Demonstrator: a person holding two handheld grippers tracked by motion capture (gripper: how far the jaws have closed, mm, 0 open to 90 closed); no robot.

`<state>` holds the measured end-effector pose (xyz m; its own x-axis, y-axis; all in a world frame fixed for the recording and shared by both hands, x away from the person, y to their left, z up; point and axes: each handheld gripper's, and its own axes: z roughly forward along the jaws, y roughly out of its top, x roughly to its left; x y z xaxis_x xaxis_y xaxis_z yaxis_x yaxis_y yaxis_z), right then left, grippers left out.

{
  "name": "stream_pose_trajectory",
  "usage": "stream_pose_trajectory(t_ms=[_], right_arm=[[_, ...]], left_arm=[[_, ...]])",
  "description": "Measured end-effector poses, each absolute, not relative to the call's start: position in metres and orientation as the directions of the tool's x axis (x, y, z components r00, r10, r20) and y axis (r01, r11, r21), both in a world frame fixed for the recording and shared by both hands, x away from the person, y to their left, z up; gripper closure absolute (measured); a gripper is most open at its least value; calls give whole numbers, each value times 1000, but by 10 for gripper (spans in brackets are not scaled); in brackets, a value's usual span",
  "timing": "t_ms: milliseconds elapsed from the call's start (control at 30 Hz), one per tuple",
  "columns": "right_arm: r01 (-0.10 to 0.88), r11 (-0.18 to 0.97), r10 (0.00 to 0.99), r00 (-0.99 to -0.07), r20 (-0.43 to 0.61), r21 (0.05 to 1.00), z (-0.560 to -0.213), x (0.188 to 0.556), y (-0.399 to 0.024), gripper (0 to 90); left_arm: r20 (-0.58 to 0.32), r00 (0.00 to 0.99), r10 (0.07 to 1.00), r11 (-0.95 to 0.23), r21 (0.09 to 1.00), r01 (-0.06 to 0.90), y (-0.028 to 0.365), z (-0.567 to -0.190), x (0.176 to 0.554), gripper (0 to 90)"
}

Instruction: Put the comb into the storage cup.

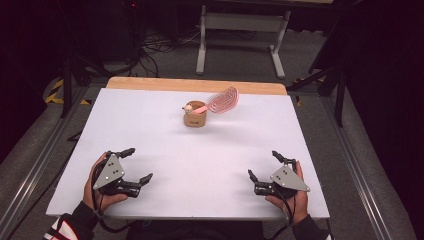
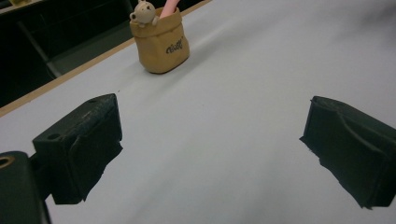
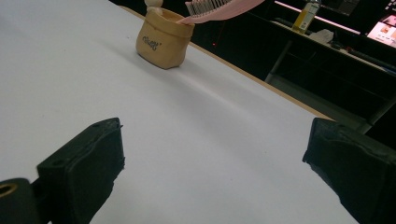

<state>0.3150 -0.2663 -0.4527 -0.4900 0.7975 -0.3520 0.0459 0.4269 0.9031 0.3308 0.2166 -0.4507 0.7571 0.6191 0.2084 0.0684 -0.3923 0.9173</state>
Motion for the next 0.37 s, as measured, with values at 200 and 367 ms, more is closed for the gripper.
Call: stream_pose_trajectory(t_ms=[200, 367], right_arm=[[39, 443, 789, -493, -368, 896, -453, 314, -264, 49], [29, 440, 793, -481, -373, 898, -451, 312, -264, 50]], left_arm=[[209, 762, 613, -392, 918, 64, 216, -450, 330, 59], [205, 760, 617, -392, 917, 71, 215, -450, 331, 58]])
